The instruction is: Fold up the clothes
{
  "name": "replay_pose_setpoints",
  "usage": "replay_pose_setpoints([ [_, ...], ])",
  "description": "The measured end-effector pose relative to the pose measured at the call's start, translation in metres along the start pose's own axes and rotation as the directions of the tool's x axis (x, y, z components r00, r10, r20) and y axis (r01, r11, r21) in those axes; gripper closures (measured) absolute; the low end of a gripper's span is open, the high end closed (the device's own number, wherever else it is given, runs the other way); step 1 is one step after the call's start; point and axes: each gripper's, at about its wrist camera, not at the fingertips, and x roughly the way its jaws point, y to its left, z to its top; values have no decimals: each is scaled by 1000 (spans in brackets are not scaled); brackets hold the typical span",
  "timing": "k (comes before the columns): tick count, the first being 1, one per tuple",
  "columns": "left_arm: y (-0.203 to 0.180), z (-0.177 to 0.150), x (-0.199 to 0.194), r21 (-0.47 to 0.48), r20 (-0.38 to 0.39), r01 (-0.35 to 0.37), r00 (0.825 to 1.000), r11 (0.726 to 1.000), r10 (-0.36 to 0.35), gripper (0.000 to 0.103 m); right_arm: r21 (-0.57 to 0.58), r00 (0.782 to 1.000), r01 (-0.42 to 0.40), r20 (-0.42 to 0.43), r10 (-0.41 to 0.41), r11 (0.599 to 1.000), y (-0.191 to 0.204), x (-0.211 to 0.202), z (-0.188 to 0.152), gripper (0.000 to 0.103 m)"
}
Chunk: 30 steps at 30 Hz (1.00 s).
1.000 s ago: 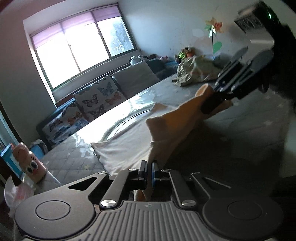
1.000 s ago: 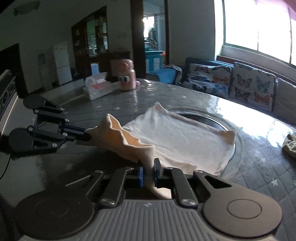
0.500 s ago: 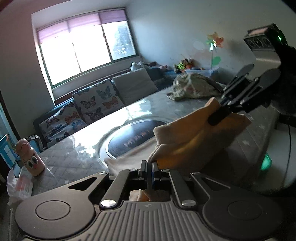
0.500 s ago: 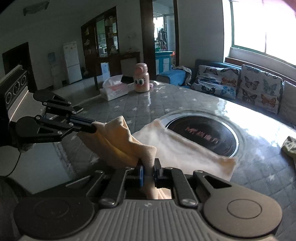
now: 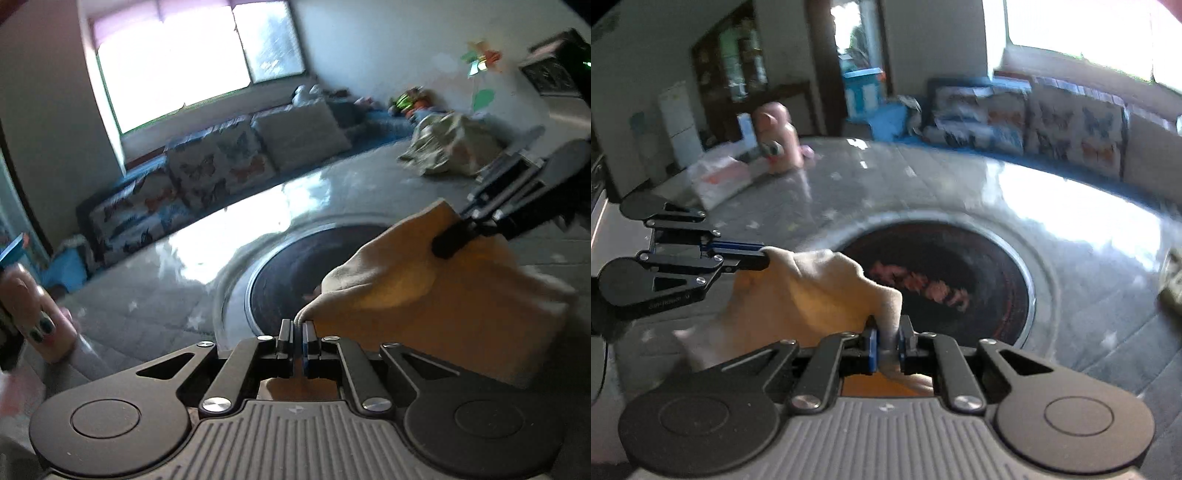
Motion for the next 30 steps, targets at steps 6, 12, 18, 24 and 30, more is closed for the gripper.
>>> replay_pose_setpoints([
  [6, 0, -11, 30, -21, -55, -23, 998, 1000, 21, 92, 106, 998, 63, -2, -63, 992, -16, 29, -25, 77],
  [12, 11, -12, 31, -48, -63, -64, 996, 997, 61, 91, 124, 993, 99, 47, -105, 987, -19, -7, -39, 59],
  [18, 11, -6, 19, -62, -28, -86, 996, 994, 84, 90, 178, 990, 121, 50, -132, 977, -30, -42, -58, 59],
  [24, 4, 9, -3, -59, 37, -97, 994, 994, 99, 77, 284, 987, 132, 50, -152, 950, -50, -48, -71, 61],
  [30, -17, 11, -9, -56, 37, -5, 999, 998, 7, 76, 278, 986, 145, 35, -161, 950, -45, -39, -75, 98],
])
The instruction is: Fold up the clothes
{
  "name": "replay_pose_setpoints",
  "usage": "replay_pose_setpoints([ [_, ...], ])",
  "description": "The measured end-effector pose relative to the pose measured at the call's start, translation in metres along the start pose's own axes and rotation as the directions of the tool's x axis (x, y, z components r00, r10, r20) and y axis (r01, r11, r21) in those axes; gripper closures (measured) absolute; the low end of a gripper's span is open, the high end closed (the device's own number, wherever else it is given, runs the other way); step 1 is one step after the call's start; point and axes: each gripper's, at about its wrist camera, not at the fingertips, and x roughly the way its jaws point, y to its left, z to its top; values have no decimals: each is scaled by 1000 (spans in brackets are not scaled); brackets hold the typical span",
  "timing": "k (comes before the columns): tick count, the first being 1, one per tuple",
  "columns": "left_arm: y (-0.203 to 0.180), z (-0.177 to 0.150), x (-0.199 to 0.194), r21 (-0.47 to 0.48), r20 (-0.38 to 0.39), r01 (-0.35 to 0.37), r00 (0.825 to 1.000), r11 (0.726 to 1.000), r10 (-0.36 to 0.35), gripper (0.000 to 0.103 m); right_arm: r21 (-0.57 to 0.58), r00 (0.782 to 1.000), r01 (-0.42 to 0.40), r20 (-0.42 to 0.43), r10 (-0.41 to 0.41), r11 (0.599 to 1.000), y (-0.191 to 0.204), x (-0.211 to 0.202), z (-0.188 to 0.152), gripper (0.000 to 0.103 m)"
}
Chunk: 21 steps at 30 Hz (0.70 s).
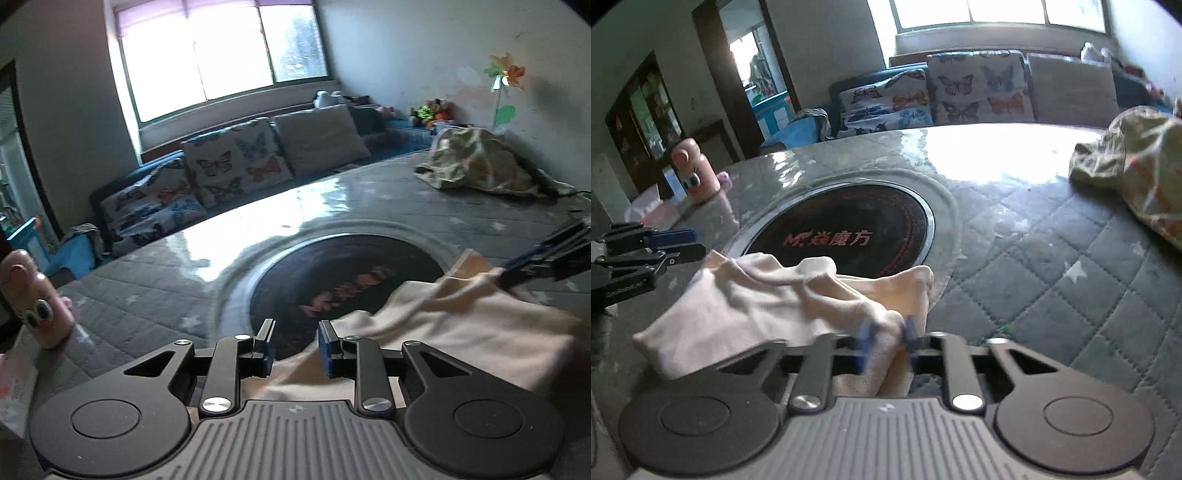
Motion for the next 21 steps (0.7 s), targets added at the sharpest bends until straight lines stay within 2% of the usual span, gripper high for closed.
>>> replay_pose_setpoints([
  [3, -14, -3, 5, 16, -18, 36, 999, 999, -35, 76, -49, 999, 31, 46, -29, 998, 11, -6, 3, 99],
  [7, -22, -11, 18, 20, -55, 49, 997, 999, -48, 76, -120, 993, 75, 96, -64, 990, 23, -9, 7, 99],
  [12, -18, -17, 31, -2, -96, 37, 995, 999, -37, 75, -102, 992, 128, 34, -125, 986, 11, 17, 1, 97],
  [16, -16, -12, 26, -19, -79, 51, 996, 999, -52, 75, -98, 991, 117, 72, -110, 988, 16, 4, 7, 95],
  [18, -17, -9, 23, -22, -65, 62, 996, 998, -63, 75, -112, 994, 80, 89, -71, 990, 24, -2, 12, 95],
  [21, -20, -5, 25, -14, -61, 78, 995, 997, -79, 75, -139, 998, 7, 68, 3, 990, 38, 2, 16, 95],
])
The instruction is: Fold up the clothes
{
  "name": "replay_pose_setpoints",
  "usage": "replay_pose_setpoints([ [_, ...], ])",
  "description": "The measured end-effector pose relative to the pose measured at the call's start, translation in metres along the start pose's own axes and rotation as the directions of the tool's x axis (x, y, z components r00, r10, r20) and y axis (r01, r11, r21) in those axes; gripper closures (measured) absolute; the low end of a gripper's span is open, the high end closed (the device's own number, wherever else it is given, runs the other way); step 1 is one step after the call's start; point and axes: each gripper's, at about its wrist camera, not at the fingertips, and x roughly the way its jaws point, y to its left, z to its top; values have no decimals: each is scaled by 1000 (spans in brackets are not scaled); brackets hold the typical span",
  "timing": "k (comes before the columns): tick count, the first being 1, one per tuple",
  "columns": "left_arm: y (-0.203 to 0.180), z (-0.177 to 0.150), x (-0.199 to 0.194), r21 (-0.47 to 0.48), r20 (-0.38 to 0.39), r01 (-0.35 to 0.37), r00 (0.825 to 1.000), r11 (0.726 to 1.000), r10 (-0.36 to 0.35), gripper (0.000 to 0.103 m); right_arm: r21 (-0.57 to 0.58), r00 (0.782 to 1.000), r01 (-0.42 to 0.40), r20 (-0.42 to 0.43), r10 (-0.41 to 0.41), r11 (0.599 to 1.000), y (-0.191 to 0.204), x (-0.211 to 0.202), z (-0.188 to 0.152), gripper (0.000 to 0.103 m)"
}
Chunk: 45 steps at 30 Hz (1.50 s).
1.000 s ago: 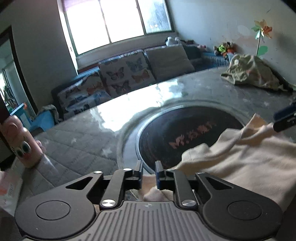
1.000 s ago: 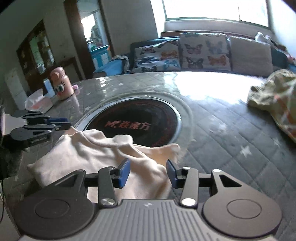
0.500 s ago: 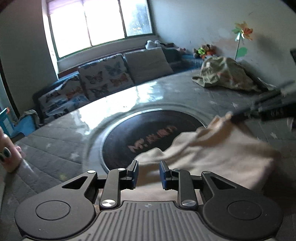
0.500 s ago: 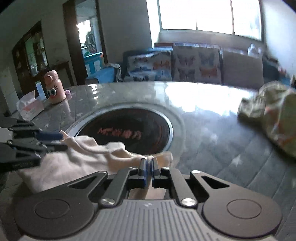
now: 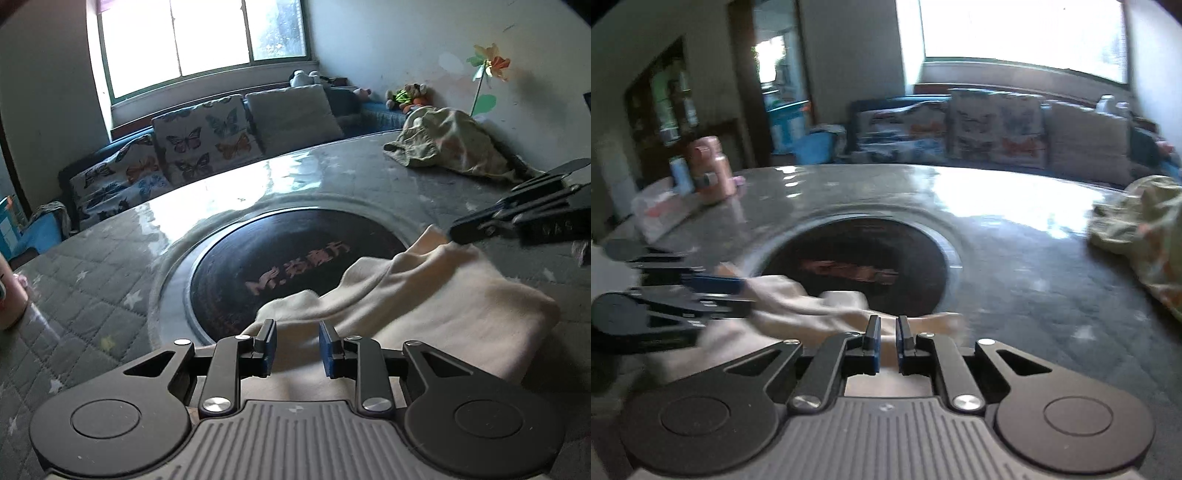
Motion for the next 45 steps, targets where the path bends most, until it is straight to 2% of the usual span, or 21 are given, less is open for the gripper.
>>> replay_pose_setpoints([
  [4, 1, 4, 11, -14, -21, -1, 1000, 1000, 1, 75, -38, 997, -49, -63, 46, 998, 18, 27, 3, 95],
  [11, 11, 6, 26, -69, -36, -38, 999, 997, 35, 75, -7, 994, -19, -111, 18, 1000, 16, 63, 9, 94],
  [13, 13, 5, 28, -82, -41, -45, 998, 996, 42, 74, -9, 995, -19, -101, 18, 1000, 16, 63, 8, 93],
  [15, 15, 5, 28, -94, -42, -53, 998, 994, 49, 74, -2, 996, -15, -84, 15, 1000, 15, 58, 8, 88],
  [17, 15, 5, 24, -100, -33, -58, 998, 993, 55, 65, -1, 998, -11, -63, 11, 1000, 15, 50, 8, 72],
  [20, 12, 6, 12, -99, -6, -56, 998, 994, 56, 49, -14, 999, -26, -31, 25, 1000, 17, 33, 6, 68],
  [21, 11, 5, 8, -95, 4, -55, 998, 994, 56, 48, -20, 999, -30, -27, 29, 999, 18, 30, 5, 66],
  [23, 8, 3, -1, -91, 16, -54, 998, 994, 55, 38, -35, 999, -45, -23, 44, 998, 21, 20, 2, 61],
  [27, 2, -6, -21, -79, 34, -59, 998, 995, 61, 27, -67, 998, -63, -16, 62, 996, 31, 4, -7, 60],
  [29, -2, -10, -30, -74, 42, -62, 997, 995, 65, 19, -79, 997, -72, -12, 71, 994, 37, -1, -11, 51],
  [34, -13, -25, -43, -58, 51, -84, 995, 995, 87, 13, -125, 997, -78, -12, 77, 989, 52, -3, -22, 49],
  [45, -9, -56, -44, -148, 9, -117, 993, 982, 119, 6, -171, 999, -52, -14, 51, 984, 65, -5, -48, 42],
])
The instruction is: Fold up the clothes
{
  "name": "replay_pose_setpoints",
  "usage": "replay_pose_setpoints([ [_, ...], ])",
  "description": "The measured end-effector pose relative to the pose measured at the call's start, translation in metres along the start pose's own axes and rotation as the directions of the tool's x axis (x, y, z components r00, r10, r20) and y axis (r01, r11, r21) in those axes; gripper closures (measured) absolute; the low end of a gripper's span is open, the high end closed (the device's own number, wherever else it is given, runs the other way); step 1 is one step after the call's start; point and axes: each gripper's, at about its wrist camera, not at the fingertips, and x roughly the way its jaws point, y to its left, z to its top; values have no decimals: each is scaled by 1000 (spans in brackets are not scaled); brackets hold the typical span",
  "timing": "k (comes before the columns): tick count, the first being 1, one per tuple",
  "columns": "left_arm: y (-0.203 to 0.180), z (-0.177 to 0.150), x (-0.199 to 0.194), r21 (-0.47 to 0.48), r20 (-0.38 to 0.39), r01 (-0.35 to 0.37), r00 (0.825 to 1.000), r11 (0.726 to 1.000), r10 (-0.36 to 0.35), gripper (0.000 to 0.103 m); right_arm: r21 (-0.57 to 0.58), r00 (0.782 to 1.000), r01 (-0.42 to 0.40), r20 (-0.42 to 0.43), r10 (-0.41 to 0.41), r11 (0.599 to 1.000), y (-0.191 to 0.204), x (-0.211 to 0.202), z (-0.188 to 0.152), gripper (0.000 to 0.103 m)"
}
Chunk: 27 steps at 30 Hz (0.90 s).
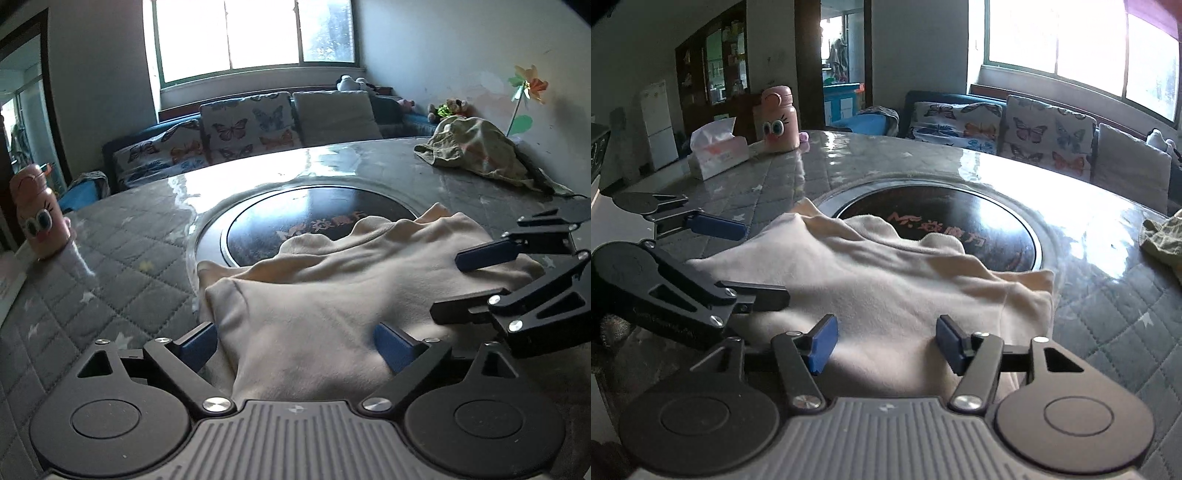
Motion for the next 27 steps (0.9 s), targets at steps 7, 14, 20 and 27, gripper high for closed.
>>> replay_pose_setpoints([
  [7, 8, -5, -2, -33, -3, -15, 1000, 999, 15, 0, 15, 1000, 8, 30, -8, 1000, -6, -14, -7, 37],
  [14, 10, -6, -5, -48, 2, -22, 1000, 999, 23, 0, 79, 999, 12, 37, -15, 997, -21, -24, -18, 37],
  [20, 12, -9, -9, -66, 1, -27, 1000, 997, 28, 0, 96, 998, 16, 55, -21, 995, -22, -32, -21, 37],
  [27, 25, -12, -16, -113, 4, -41, 999, 993, 42, 0, 133, 997, 47, 58, -55, 990, -29, -44, -28, 39],
])
